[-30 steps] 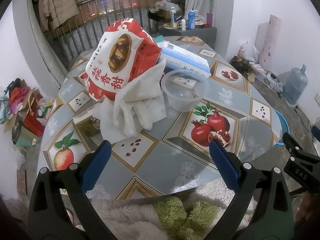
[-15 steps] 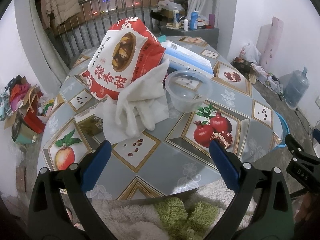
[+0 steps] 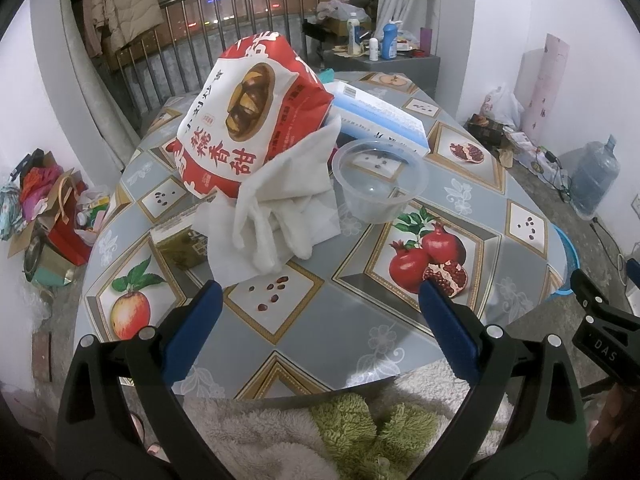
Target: Collect trash
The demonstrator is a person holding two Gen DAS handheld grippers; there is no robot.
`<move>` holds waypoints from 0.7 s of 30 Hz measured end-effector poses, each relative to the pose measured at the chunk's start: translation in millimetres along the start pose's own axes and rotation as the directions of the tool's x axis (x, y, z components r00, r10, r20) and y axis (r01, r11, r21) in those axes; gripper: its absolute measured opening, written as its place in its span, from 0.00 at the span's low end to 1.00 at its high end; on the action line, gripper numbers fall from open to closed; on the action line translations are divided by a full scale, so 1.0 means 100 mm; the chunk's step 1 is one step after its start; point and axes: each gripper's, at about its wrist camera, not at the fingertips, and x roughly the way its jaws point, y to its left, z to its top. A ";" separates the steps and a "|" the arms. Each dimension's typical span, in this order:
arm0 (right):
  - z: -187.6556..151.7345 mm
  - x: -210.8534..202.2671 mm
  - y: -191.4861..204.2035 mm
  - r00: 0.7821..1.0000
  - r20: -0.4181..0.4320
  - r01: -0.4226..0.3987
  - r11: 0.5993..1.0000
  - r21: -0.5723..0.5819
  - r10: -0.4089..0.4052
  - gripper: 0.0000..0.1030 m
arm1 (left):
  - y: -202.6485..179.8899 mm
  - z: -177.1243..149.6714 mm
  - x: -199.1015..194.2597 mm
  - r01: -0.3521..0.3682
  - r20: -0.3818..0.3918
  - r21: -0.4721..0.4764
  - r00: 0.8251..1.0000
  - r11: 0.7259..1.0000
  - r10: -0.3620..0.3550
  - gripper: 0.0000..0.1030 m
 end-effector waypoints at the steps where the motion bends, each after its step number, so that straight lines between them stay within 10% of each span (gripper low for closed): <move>1: 0.00 0.00 0.00 1.000 0.000 0.000 1.000 0.001 0.000 0.94 | 0.00 0.00 0.00 0.000 0.000 0.000 1.000 1.000 0.000 0.91; 21: -0.02 0.01 -0.01 1.000 0.001 0.000 1.000 0.008 0.000 0.94 | 0.05 -0.04 0.01 0.002 0.005 -0.004 1.000 1.000 -0.002 0.91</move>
